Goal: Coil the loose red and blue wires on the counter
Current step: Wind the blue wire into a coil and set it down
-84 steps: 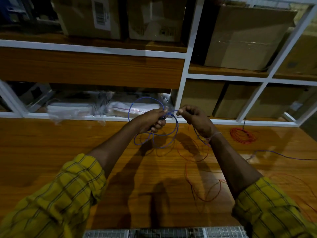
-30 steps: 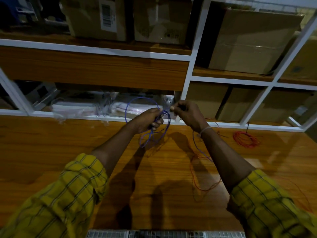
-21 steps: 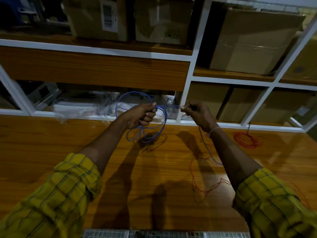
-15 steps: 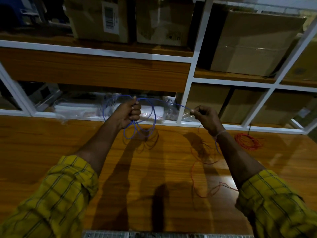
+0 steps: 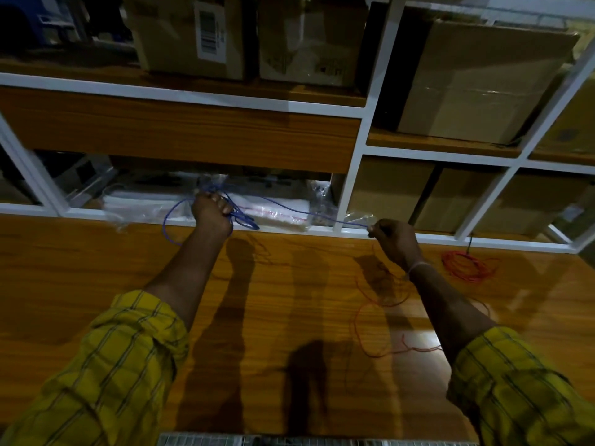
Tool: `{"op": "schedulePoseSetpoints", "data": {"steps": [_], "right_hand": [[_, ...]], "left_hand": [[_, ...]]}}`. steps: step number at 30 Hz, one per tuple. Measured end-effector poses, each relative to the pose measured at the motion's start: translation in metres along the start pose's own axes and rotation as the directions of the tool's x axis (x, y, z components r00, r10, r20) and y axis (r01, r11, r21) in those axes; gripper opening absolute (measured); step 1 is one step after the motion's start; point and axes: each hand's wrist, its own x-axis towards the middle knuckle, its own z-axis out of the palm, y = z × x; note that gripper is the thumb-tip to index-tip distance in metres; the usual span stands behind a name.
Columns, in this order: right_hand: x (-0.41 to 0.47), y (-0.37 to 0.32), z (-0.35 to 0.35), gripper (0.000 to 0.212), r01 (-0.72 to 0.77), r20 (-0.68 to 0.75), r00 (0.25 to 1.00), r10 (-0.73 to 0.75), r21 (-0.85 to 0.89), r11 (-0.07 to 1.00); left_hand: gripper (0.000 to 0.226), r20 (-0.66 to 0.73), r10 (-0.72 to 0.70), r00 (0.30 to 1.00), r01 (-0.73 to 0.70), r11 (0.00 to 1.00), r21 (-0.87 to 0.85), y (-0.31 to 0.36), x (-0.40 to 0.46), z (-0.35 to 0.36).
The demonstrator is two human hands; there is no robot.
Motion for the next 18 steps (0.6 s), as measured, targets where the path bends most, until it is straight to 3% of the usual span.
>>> {"op": "schedulePoseSetpoints", "data": {"steps": [4, 9, 13, 16, 18], "right_hand": [[0.005, -0.030, 0.012, 0.020, 0.218, 0.226, 0.960, -0.164, -0.238, 0.946], [-0.002, -0.071, 0.018, 0.023, 0.455, 0.402, 0.849, -0.344, -0.220, 0.863], [-0.006, -0.094, 0.017, 0.021, 0.444, 0.330, 0.855, -0.401, -0.064, 0.894], [-0.006, -0.104, 0.016, 0.024, 0.399, 0.206, 0.896, -0.394, 0.019, 0.917], [-0.006, -0.105, 0.016, 0.025, 0.345, 0.151, 0.924, -0.351, 0.068, 0.936]], "left_hand": [[0.037, 0.079, 0.052, 0.995, -0.073, 0.957, 0.279, -0.029, -0.011, 0.014], [0.043, 0.314, 0.034, 0.949, -0.204, 0.824, 0.529, -0.060, -0.036, 0.033], [0.034, 0.524, -0.131, 0.842, -0.304, 0.686, 0.661, -0.078, -0.057, 0.040], [0.029, 0.549, -0.237, 0.802, -0.325, 0.598, 0.733, -0.089, -0.070, 0.046], [0.029, 0.561, -0.300, 0.772, -0.306, 0.598, 0.741, -0.095, -0.079, 0.048]]}}
